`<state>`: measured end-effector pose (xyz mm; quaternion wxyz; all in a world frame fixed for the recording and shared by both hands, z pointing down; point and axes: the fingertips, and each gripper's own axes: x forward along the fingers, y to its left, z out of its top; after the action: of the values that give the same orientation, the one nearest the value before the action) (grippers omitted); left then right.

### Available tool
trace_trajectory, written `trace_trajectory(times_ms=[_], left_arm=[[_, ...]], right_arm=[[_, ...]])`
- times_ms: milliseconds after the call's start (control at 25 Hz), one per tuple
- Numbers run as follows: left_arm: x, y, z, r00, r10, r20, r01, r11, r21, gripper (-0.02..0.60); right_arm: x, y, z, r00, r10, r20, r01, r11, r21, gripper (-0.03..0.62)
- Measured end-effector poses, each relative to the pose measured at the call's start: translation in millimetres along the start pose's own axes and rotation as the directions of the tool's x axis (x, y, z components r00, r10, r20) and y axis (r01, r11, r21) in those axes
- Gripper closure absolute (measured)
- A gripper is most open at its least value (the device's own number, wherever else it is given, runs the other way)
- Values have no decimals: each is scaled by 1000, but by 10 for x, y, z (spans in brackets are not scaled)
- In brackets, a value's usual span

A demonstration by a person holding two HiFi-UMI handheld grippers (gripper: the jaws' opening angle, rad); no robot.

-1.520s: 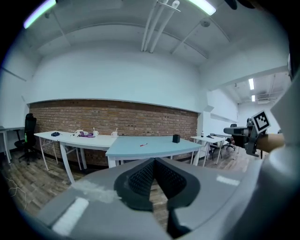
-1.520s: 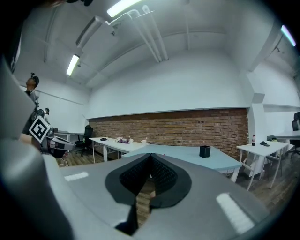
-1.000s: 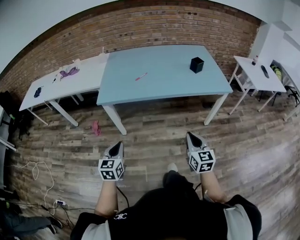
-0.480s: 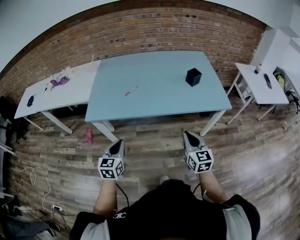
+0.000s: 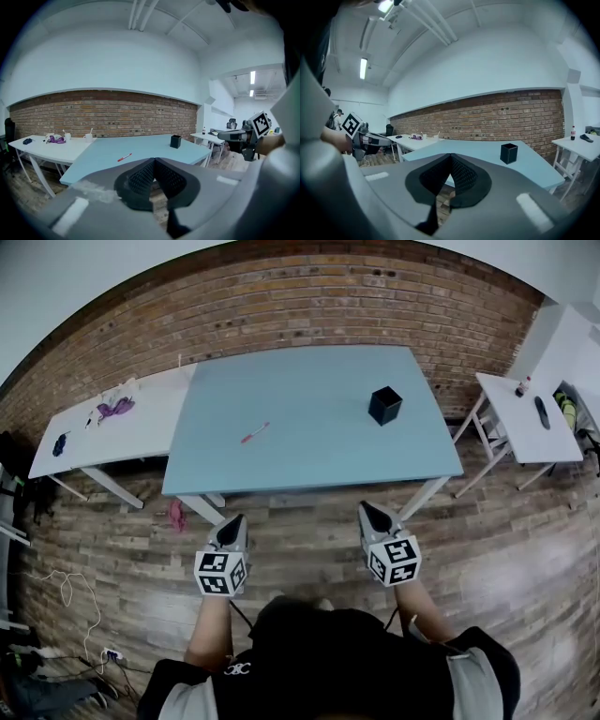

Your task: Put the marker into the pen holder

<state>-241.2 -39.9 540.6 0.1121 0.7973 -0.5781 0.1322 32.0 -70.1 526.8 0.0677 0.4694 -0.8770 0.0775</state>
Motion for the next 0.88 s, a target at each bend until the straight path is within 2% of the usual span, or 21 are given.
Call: trace_trajectory(times_ms=[440,880], left_arm=[[671,363,131,1000,-18,8,18,1000,0,575],[1494,1236,539,998,-64,18,64,998,-8,575]], right_arm=[[585,-258,10,1000,-23,-21,23,1000,-10,589],[1766,-207,481,999,-32,-12,31,998,-52,589]])
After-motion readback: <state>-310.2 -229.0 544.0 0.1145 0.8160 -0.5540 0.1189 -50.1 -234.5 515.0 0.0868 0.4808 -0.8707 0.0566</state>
